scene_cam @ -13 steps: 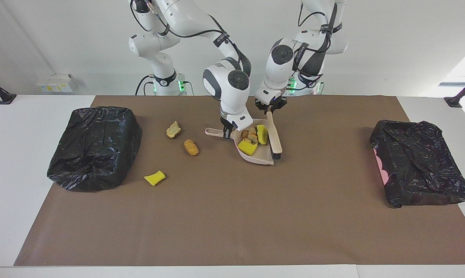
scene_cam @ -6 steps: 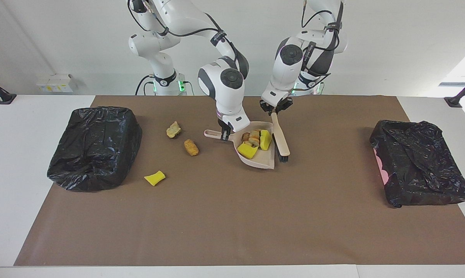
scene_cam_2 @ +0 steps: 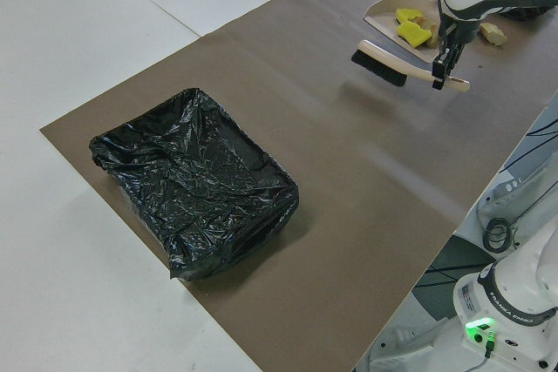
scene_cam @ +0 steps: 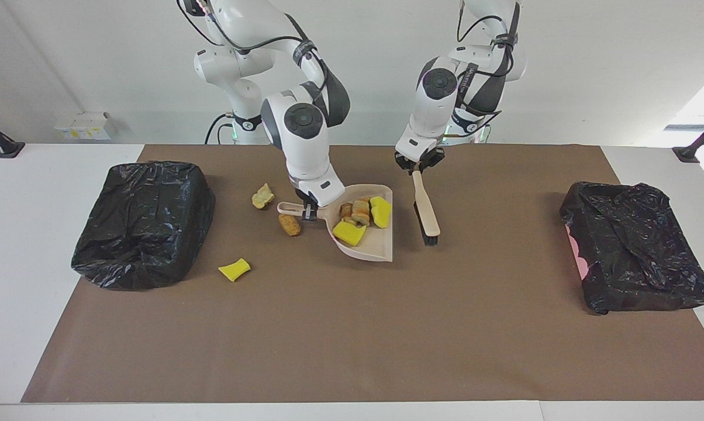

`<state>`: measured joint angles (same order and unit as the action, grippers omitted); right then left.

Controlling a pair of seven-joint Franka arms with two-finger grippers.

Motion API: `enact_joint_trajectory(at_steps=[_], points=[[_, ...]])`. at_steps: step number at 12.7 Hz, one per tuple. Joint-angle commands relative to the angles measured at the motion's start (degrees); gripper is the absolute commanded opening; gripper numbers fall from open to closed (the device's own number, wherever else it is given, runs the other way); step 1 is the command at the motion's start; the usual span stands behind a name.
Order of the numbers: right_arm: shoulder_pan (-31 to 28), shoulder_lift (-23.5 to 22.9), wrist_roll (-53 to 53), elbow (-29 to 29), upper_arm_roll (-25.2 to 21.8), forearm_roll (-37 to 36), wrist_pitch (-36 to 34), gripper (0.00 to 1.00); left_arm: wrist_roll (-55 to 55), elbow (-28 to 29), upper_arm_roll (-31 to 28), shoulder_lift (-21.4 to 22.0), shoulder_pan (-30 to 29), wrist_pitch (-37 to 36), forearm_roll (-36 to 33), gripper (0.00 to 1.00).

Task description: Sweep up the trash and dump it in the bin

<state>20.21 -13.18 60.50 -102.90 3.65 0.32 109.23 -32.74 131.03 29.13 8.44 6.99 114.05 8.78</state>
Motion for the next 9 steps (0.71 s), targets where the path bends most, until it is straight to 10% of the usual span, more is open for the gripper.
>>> enact_joint_trajectory(at_steps=[1, 9], points=[[-4.72, 2.01, 6.71, 0.33, 0.57, 1.35, -2.87, 0.0, -1.35, 2.91, 0.66, 3.33, 0.65, -0.84, -0.78, 0.0], [-20.89, 2.72, 26.31, 3.06, -0.05, 0.74, -8.06, 0.0, -6.81, 13.98, 13.04, 13.88, 5.66, 3.54, 14.93, 0.0]])
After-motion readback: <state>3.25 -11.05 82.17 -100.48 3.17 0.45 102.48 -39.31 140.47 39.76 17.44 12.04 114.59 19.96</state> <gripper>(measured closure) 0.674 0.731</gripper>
